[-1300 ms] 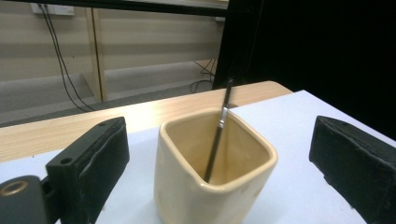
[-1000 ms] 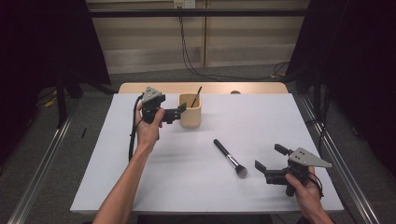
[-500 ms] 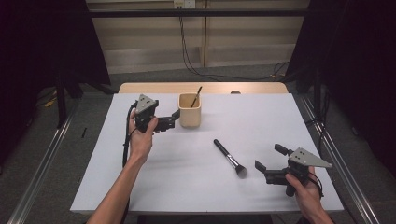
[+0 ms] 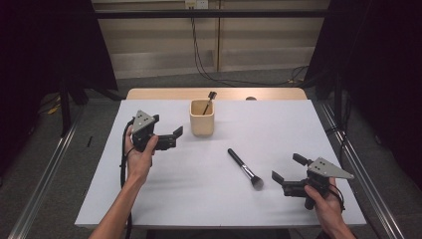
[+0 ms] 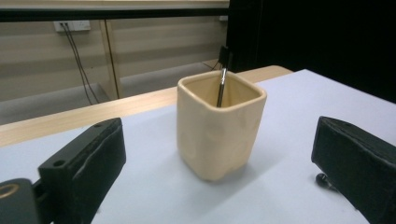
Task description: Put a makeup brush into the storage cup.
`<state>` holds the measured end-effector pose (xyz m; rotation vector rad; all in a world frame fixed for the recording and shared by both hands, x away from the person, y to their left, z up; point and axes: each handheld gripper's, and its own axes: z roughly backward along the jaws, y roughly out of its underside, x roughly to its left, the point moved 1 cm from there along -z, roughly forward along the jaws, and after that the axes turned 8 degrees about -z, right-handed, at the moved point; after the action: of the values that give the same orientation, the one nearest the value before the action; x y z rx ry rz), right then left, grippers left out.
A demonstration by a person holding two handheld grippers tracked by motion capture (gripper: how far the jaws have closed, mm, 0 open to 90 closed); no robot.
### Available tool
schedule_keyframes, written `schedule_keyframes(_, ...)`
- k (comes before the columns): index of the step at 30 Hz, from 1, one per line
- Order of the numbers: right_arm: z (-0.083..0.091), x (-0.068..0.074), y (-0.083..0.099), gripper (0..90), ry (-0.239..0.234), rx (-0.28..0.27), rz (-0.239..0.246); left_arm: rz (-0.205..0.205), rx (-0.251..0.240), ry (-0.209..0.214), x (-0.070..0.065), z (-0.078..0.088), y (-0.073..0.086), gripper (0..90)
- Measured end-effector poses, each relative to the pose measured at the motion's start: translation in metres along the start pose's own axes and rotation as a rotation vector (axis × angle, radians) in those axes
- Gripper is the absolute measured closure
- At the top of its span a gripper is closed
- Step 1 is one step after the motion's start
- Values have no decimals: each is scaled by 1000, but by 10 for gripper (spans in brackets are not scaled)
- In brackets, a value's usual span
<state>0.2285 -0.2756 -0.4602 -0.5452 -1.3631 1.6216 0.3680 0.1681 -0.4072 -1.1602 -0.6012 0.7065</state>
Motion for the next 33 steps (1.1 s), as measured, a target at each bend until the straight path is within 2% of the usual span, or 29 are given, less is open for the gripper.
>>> schedule_keyframes(1,0,0,0,0,0,0,0,2,-9,-6,1,2,1,33)
schedule_keyframes(3,0,1,0,0,-3,-3,0,2,-22,11,0,8,3,28)
schedule_keyframes(5,0,0,0,0,-1,-1,1,-2,-26,-9,0,12,5,29)
schedule_keyframes(8,-1,-1,0,0,3,-3,-11,19,-29,-8,0,15,6,34)
schedule_keyframes(9,-1,-2,0,0,1,0,-9,-5,-45,-27,-1,20,7,38)
schedule_keyframes(11,-1,-1,0,0,1,-3,-6,4,-52,-12,-1,22,7,42)
schedule_keyframes(12,0,0,0,0,-2,-4,-7,6,-64,-20,-2,26,10,42)
schedule_keyframes(17,-2,-1,0,0,-4,-3,-19,3,-56,-10,-3,33,15,42)
schedule_keyframes(20,-2,-1,0,0,-4,-4,-15,9,-61,-15,-3,39,19,45)
schedule_keyframes(27,-3,0,0,0,-4,-1,-12,-5,-53,-22,-4,54,28,44)
schedule_keyframes(29,-3,-1,0,0,-3,-1,-12,3,-47,-30,-4,57,31,44)
schedule_keyframes(33,-2,-1,0,0,2,0,-8,27,-73,-30,-6,69,30,36)
